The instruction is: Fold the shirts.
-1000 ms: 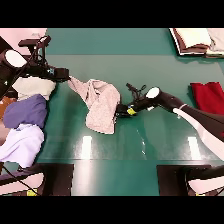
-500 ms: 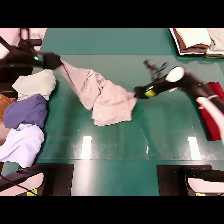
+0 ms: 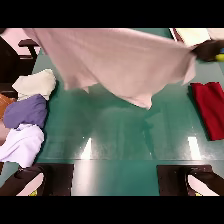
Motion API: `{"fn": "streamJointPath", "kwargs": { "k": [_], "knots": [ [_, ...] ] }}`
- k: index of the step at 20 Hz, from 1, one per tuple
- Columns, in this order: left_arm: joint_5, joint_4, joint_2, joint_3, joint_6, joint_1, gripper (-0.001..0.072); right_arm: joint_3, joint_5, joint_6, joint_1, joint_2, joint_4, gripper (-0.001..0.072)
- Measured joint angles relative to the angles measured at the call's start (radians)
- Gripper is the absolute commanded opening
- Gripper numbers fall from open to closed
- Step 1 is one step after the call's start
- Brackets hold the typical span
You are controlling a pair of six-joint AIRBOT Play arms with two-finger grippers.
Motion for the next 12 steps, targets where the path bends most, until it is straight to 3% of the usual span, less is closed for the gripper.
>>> {"fn": "streamJointPath", "kwargs": {
  "k": [6,12],
  "knots": [
    [0.001,-0.058,0.123,0.189,-0.001,0.0,0.0019,0.212,0.098,-0.011,-0.015,0.138,-0.082,0.0014],
    [-0.089,-0.02,0.121,0.279,-0.045,0.0,0.002,0.429,0.232,-0.014,-0.017,0.038,-0.138,0.0015]
  ]
}}
